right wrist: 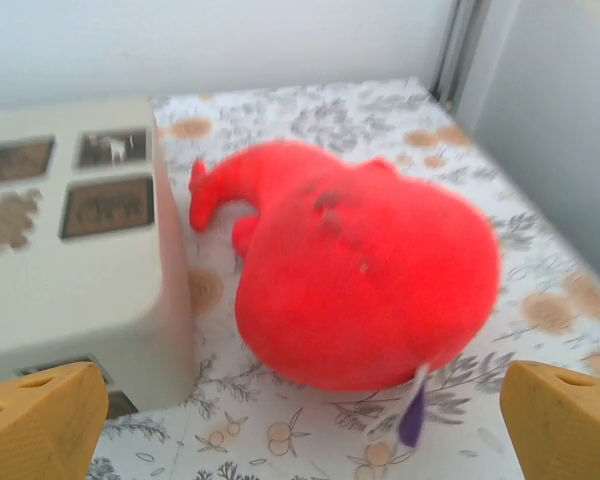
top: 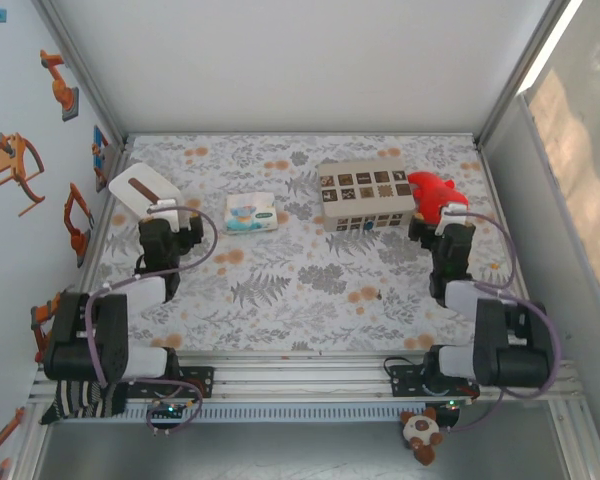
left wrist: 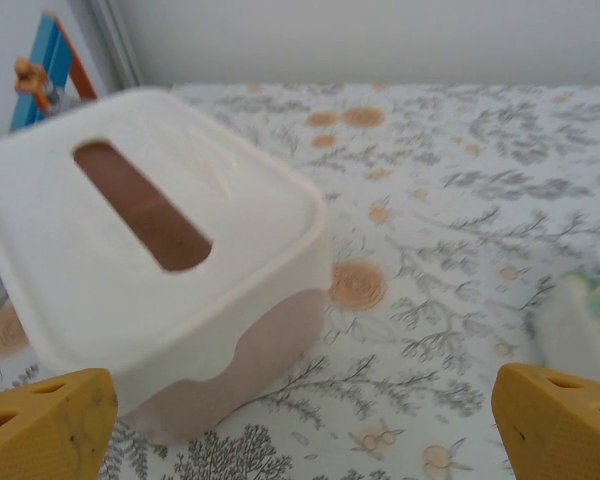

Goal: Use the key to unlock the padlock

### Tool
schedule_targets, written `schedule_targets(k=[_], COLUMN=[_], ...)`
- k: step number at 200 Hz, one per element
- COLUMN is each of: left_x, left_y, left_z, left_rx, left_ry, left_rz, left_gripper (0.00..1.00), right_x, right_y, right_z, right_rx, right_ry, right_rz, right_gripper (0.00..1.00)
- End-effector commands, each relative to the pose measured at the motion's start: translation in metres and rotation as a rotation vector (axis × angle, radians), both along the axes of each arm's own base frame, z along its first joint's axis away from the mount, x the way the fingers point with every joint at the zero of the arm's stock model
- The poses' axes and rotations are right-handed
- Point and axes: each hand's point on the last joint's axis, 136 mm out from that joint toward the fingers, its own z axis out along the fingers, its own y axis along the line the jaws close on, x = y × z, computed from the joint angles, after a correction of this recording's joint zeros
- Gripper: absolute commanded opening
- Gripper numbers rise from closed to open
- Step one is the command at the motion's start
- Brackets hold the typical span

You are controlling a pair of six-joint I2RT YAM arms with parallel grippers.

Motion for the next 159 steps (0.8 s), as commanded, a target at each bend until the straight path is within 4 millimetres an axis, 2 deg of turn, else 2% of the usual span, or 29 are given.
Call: schedule_targets(k=[1, 11, 27, 54, 75, 101, 122, 159], left_x=[-0.002, -0.001, -0.001, -0.003, -0.009, -0.017, -0.021, -0.024], left_y=[-0.015, -0.022, -0.031, -0.057, -0.071, -0.09, -0.116, -0.168], left_z=[0.043, 0.062, 0.081, 0.094, 0.096, 0.089, 0.08, 0.07], left_rx=[0.093, 0.035, -0.093, -0.241, -0.331, -0.48, -0.548, -0.584], left_ry=[-0.028, -0.016, 0.047, 0.125, 0.15, 0.223, 0.309, 0.411], left_rz=[-0.024, -0.039, -0.04, -0.127, -0.156, -0.185, -0.229, -0.309], left_gripper=[0.96, 0.96, 0.96, 0.96, 0.96, 0.96, 0.96, 0.96], right_x=[-0.013, -0.018, -0.023, -0.025, -0.025, -0.023, -0.018, -0.007], right_y=[-0.013, -0.012, -0.008, 0.007, 0.023, 0.041, 0.054, 0.06], right_z=[0.029, 0.043, 0.064, 0.087, 0.093, 0.088, 0.079, 0.054], right_rx=[0.016, 0.03, 0.071, 0.16, 0.238, 0.335, 0.395, 0.442], right_ry=[0.032, 0.038, 0.041, 0.076, 0.129, 0.232, 0.324, 0.442], right_rz=[-0.076, -0.075, -0.069, -0.006, 0.059, 0.12, 0.166, 0.172], right_gripper=[0.99, 0.99, 0.99, 0.99, 0.99, 0.99, 0.99, 0.99])
